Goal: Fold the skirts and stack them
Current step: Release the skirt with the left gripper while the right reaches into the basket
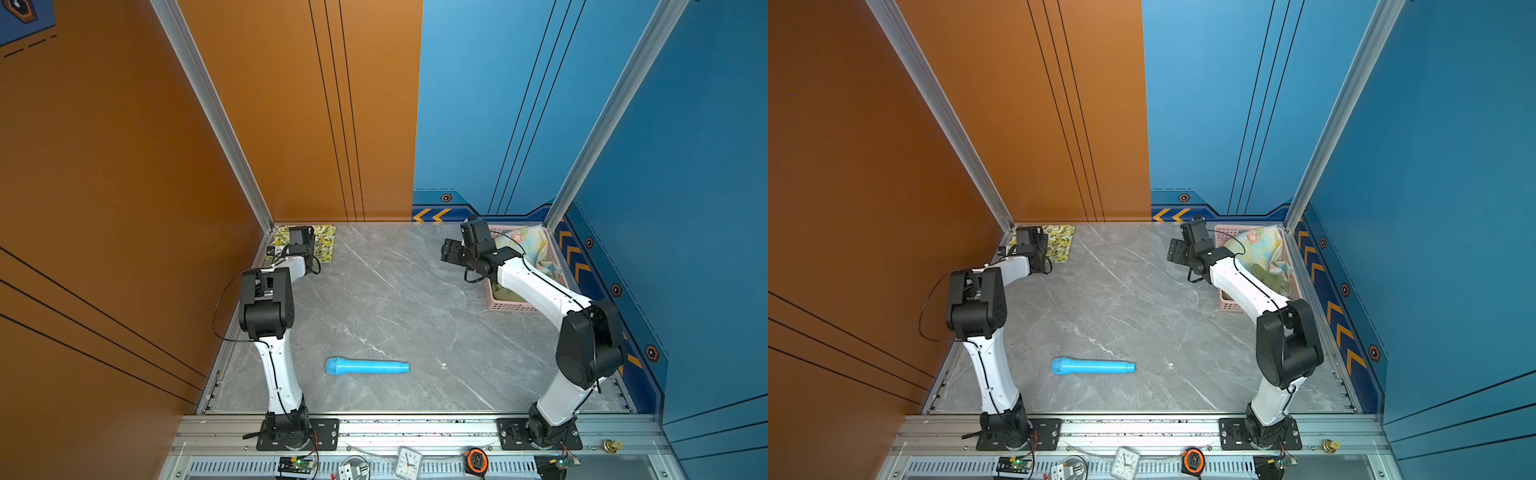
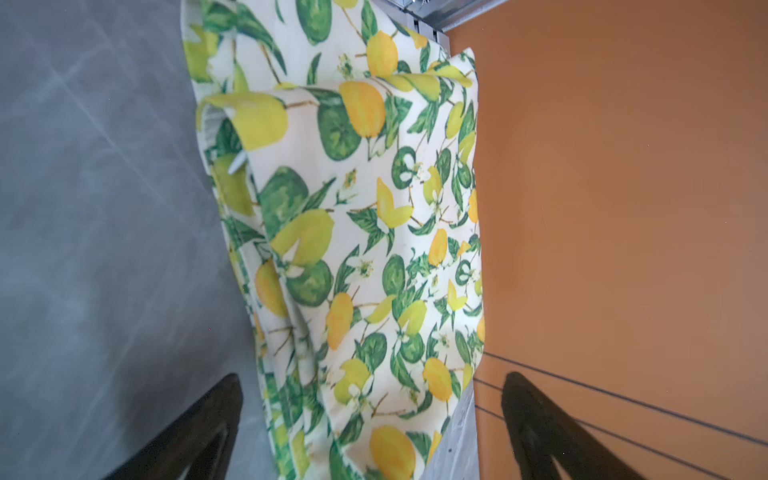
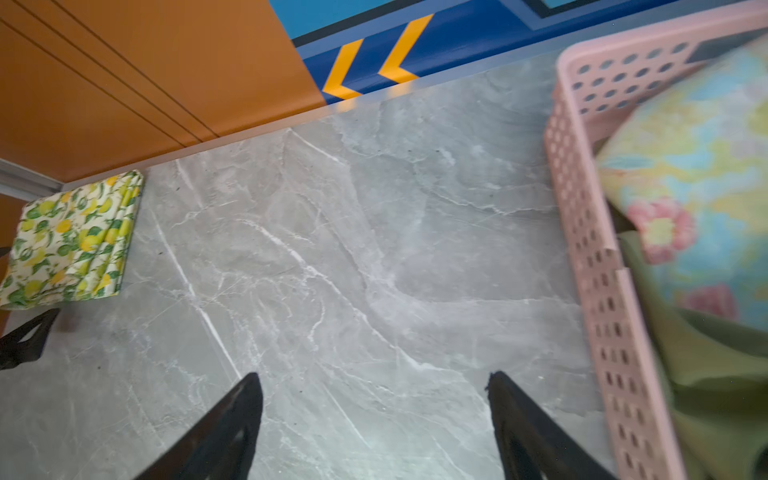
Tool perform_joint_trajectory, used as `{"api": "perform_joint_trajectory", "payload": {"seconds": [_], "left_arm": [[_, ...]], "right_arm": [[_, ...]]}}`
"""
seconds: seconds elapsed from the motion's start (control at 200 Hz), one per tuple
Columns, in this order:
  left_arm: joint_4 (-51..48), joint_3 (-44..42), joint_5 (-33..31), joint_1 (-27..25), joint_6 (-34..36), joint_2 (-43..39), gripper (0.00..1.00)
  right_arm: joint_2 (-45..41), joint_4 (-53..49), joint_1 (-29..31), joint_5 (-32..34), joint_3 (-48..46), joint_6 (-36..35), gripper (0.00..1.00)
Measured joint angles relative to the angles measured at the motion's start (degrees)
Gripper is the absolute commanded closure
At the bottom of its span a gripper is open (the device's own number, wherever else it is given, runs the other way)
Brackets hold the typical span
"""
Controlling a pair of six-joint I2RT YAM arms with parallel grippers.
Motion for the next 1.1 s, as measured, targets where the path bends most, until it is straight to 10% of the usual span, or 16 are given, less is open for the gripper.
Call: {"api": "perform_joint_trajectory", "payload": {"seconds": [0.31,0.756,1.101], "left_arm": [[-9.79,-2.1,2.78,-4.09,20.22,-14.12,0.02],[-33.16,8.41,4.63,-23.71,64.02,-19.65,0.02],[-37.86,2.49,10.03,-31.28,78.77,-23.02,0.02]], "right_arm": [[-6.27,-7.21,-11.98,5.03,-0.02,-1.99,0.15],[1.2,-11.45,-25.07,4.02,3.32,-2.56,0.18],[11.15,-11.82,-32.2,-0.57,11.52,-3.5,0.19]]}}
